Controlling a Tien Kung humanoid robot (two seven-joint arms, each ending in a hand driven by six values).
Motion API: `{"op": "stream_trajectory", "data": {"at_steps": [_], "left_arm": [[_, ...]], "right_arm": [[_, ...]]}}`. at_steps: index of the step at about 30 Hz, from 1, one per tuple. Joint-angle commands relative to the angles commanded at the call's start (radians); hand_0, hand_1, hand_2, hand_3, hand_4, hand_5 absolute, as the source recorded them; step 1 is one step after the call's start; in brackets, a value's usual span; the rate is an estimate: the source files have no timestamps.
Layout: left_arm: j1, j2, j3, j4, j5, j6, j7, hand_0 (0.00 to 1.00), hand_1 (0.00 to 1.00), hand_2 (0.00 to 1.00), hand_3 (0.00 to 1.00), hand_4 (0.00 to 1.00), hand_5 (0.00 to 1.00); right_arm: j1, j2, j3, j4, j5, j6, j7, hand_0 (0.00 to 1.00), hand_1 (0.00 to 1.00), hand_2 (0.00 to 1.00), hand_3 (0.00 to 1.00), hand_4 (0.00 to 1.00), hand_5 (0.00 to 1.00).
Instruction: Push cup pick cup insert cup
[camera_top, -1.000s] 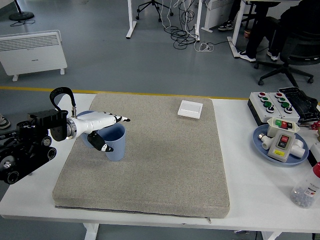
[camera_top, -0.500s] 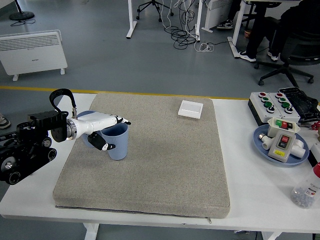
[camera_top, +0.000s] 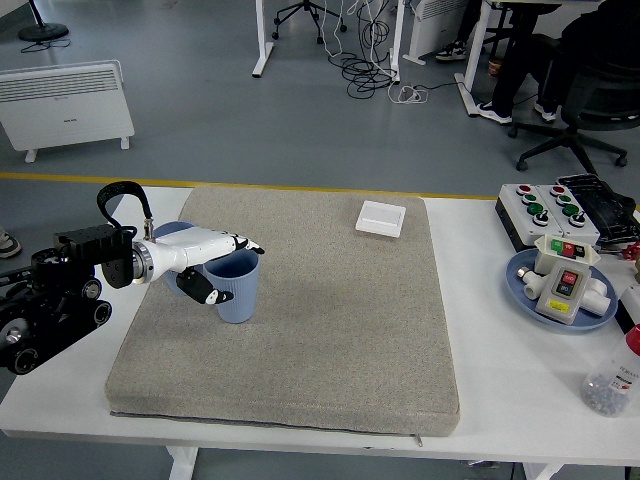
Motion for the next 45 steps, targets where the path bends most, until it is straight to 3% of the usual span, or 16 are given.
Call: {"op": "stream_trajectory", "data": {"at_steps": [12, 20, 25, 32, 45], "left_arm": [[0.037, 0.055, -0.117, -0.117, 0.031, -0.012, 0.012, 0.572, 0.607, 0.676, 0.686, 0.400, 0.002], [0.040, 0.134, -0.197, -0.261, 0.051, -0.044, 0.057, 0.574, 0.600, 0.664, 0.676, 0.401, 0.002], [0.032, 0.170, -0.248, -0.305, 0.052, -0.053, 0.068, 0.572, 0.594, 0.654, 0.668, 0.393, 0.002], [0.020, 0.188, -0.317, -0.252, 0.047, -0.059, 0.069, 0.576, 0.595, 0.650, 0.659, 0.375, 0.002], [0.001, 0.177, -0.314, -0.119, 0.028, -0.076, 0.078, 0.585, 0.598, 0.653, 0.660, 0.364, 0.002]], "right_arm": [[-0.002, 0.000, 0.004, 0.000, -0.007, -0.001, -0.001, 0.750, 0.610, 0.585, 0.583, 0.109, 0.574], [0.001, -0.003, 0.006, 0.000, -0.001, -0.001, 0.001, 0.750, 0.611, 0.586, 0.584, 0.109, 0.574], [0.001, -0.005, 0.007, 0.000, 0.000, -0.001, 0.001, 0.750, 0.610, 0.586, 0.584, 0.109, 0.574], [0.002, -0.008, 0.007, 0.000, -0.001, -0.001, -0.001, 0.750, 0.610, 0.586, 0.584, 0.110, 0.573], [0.005, -0.008, 0.003, 0.000, 0.005, -0.002, -0.002, 0.750, 0.610, 0.586, 0.584, 0.110, 0.574]]}}
